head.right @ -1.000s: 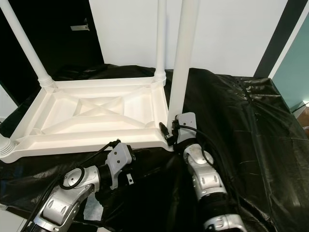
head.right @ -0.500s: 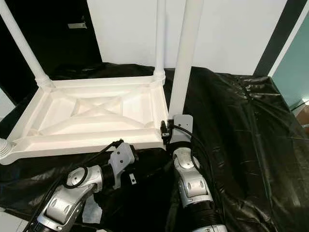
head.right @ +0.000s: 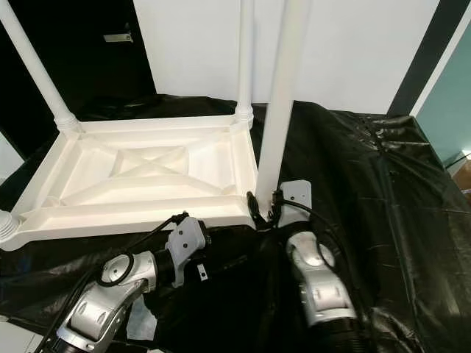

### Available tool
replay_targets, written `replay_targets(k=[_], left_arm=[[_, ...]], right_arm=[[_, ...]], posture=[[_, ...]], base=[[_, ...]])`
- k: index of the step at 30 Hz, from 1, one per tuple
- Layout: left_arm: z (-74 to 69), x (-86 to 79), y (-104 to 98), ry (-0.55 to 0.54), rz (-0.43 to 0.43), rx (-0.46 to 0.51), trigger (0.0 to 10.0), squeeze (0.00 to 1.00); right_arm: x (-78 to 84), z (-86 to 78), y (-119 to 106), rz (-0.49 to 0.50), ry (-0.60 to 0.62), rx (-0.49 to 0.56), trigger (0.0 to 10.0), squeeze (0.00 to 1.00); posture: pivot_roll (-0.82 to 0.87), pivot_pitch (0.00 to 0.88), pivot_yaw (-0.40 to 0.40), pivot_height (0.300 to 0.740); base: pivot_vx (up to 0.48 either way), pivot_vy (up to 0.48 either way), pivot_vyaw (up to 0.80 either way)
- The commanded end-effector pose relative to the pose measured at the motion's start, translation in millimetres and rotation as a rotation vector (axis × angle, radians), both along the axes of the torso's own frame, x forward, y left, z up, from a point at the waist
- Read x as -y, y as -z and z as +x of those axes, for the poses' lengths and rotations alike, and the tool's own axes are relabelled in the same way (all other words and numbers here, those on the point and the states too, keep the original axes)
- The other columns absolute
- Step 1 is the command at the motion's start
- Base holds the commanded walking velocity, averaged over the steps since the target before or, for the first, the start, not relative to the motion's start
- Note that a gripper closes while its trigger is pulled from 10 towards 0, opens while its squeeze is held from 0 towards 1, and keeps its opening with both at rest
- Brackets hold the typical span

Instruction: Building children table

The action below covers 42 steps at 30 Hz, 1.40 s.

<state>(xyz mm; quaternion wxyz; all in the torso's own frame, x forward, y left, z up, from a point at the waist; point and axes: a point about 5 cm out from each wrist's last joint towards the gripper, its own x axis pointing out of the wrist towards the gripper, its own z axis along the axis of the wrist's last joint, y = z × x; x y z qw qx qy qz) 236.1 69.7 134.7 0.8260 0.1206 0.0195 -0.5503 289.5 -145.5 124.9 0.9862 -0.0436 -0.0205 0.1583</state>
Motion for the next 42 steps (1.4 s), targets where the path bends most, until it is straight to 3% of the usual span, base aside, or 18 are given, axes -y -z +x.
replay_targets(k=[1, 10, 15, 22, 23, 25, 26, 33, 40, 41, 42], left_arm=[[1.3, -1.8, -0.6, -0.024, 0.011, 0.018, 10.0, 0.00], [2.5, -2.7, -1.8, -0.024, 0.010, 0.021, 10.0, 0.00], [5.1, -3.5, -3.6, -0.032, 0.012, 0.030, 10.0, 0.00], [6.3, -4.3, -4.2, -0.038, 0.019, 0.039, 10.0, 0.00], [6.5, -4.2, -4.4, -0.040, 0.019, 0.040, 10.0, 0.00], [6.7, -4.1, -4.6, -0.041, 0.018, 0.040, 10.0, 0.00], [6.7, -3.9, -4.9, -0.042, 0.017, 0.041, 10.0, 0.00], [5.8, -4.3, -5.1, -0.048, 0.013, 0.037, 10.0, 0.00], [4.7, -4.0, -5.0, -0.046, 0.011, 0.032, 10.0, 0.00], [4.9, -4.0, -5.2, -0.045, 0.011, 0.032, 10.0, 0.00], [4.9, -4.0, -5.2, -0.045, 0.011, 0.032, 10.0, 0.00]], right_arm=[[8.9, -1.0, 1.2, -0.020, -0.066, -0.003, 10.0, 0.00], [17.9, 16.6, -7.0, -0.097, -0.264, 0.000, 10.0, 0.00], [11.0, 30.6, -13.3, -0.138, -0.443, -0.019, 10.0, 0.00], [3.2, 41.0, -15.3, -0.202, -0.574, -0.049, 10.0, 0.00], [2.1, 42.9, -15.1, -0.213, -0.597, -0.053, 4.6, 0.00], [1.6, 44.0, -14.8, -0.218, -0.609, -0.056, 4.6, 0.00], [1.8, 44.3, -13.9, -0.220, -0.616, -0.064, 0.0, 0.00], [7.0, 42.3, -7.0, -0.196, -0.610, -0.107, 0.0, 0.00], [12.6, 39.1, 2.8, -0.204, -0.524, -0.150, 0.0, 0.00], [13.7, 39.1, 5.8, -0.204, -0.466, -0.162, 4.3, 0.00], [13.7, 39.1, 5.8, -0.204, -0.466, -0.162, 4.3, 0.00]], posture=[[-0.03, 0.000, -0.021, 0.740], [-0.03, 0.000, -0.017, 0.740], [-0.02, 0.000, -0.016, 0.740], [-0.01, 0.000, -0.015, 0.740], [0.00, 0.000, -0.018, 0.740], [0.00, 0.000, -0.019, 0.740], [0.00, 0.000, -0.021, 0.740], [-0.01, 0.000, -0.019, 0.740], [-0.01, 0.000, -0.017, 0.740], [-0.02, 0.000, -0.017, 0.740], [-0.02, 0.000, -0.017, 0.740]], base=[[0.000, 0.000, 0.00], [0.000, 0.000, 0.00], [0.000, 0.000, 0.00], [0.000, 0.000, 0.00], [0.000, 0.000, 0.00], [0.000, 0.000, 0.00], [0.000, 0.000, 0.00], [0.000, 0.000, 0.00], [0.000, 0.000, 0.00], [0.000, 0.000, 0.00], [0.000, 0.000, 0.00]])
